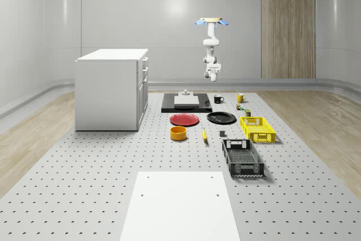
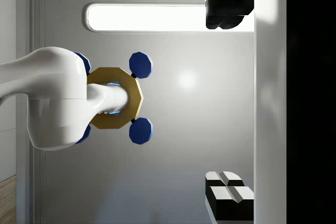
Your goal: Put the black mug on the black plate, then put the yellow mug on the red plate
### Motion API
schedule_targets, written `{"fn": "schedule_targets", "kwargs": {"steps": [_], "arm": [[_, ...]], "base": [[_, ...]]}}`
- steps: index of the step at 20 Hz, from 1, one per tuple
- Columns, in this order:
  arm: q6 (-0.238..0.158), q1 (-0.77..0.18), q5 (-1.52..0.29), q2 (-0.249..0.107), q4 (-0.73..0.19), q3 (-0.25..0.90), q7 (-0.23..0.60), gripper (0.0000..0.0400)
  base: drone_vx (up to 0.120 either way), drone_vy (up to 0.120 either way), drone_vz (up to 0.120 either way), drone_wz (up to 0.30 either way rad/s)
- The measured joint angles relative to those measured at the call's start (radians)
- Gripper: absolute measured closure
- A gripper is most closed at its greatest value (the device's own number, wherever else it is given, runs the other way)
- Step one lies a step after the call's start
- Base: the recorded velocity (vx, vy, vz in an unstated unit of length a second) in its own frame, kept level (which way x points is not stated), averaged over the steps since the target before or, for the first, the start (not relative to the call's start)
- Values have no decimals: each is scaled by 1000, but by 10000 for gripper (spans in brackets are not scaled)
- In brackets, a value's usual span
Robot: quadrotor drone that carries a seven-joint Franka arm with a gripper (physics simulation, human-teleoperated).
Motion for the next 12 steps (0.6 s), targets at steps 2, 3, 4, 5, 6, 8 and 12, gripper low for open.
{"fn": "schedule_targets", "kwargs": {"steps": [2, 3, 4, 5, 6, 8, 12], "arm": [[-5, 0, 0, 4, 10, 0, 0, 0], [-6, -1, 0, 5, 14, 0, 0, 0], [-8, -1, 0, 6, 16, 0, 0, 0], [-8, -1, 0, 6, 18, 1, 0, 0], [-9, -1, 0, 7, 20, 1, 0, 0], [-9, -1, 0, 7, 22, 1, -1, 0], [-8, -2, 0, 6, 23, 1, -1, 0]], "base": [[0, 0, 0, 0], [0, 0, 0, 0], [0, 0, 0, 0], [0, 0, 0, 0], [0, 0, 0, 0], [0, 0, 0, 0], [0, 0, 0, 0]]}}
